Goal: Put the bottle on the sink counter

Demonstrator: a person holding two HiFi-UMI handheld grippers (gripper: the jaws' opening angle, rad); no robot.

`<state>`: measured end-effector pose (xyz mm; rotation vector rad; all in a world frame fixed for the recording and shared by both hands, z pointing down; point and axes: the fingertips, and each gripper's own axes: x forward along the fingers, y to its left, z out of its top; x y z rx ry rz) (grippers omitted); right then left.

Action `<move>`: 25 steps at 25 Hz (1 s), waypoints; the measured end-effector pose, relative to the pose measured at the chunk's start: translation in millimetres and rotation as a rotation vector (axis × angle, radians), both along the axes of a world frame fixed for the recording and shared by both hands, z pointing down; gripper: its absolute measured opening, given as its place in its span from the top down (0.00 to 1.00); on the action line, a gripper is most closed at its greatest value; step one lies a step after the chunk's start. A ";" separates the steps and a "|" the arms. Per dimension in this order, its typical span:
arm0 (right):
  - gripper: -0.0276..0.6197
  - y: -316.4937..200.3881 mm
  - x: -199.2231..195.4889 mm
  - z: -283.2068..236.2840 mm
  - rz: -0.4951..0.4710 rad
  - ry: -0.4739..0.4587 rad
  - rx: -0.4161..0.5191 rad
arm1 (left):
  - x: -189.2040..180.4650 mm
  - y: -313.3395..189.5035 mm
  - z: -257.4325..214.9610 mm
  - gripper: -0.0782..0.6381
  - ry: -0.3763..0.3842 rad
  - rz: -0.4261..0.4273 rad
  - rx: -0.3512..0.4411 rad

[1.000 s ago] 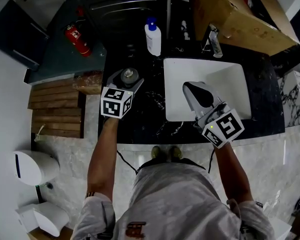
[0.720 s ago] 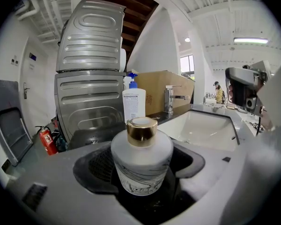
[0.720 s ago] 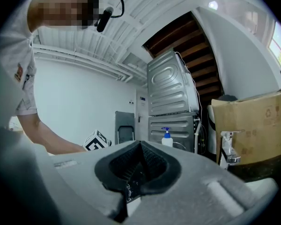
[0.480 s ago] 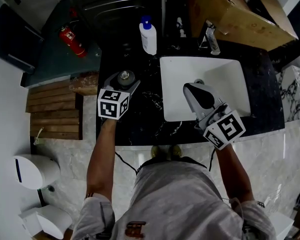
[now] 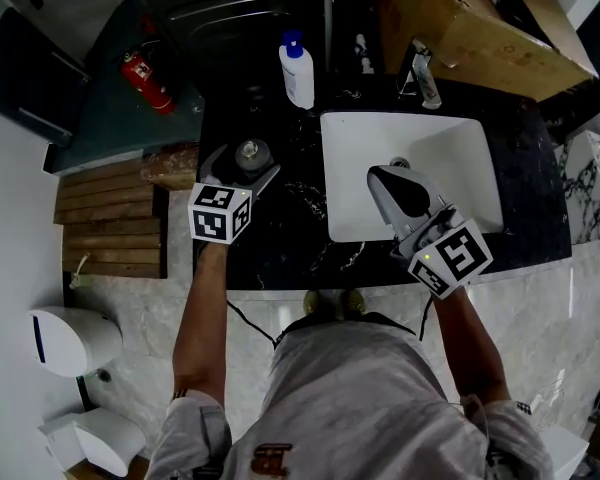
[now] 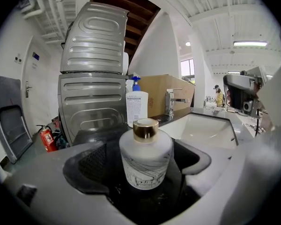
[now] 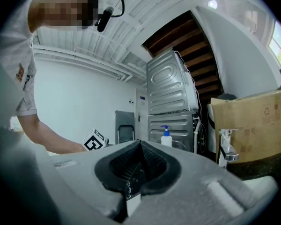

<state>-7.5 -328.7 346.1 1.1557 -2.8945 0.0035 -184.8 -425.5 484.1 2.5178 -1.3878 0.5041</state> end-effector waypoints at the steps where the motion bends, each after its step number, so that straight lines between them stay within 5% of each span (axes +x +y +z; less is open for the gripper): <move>1: 0.96 -0.1 0.1 -0.1 -0.002 -0.001 0.000 | -3.4 2.4 -2.7 0.27 -0.001 -0.010 0.008; 11: 0.96 -0.7 -7.9 -6.4 -0.043 -0.007 0.019 | -1.6 35.1 -70.3 0.31 0.057 -0.024 0.174; 17: 0.96 2.8 -15.4 -18.3 -0.070 -0.020 0.047 | 15.2 62.6 -131.0 0.57 0.135 -0.019 0.321; 25: 0.96 12.8 -21.2 -46.3 -0.105 -0.043 0.102 | 49.1 101.8 -197.2 0.78 0.251 0.000 0.454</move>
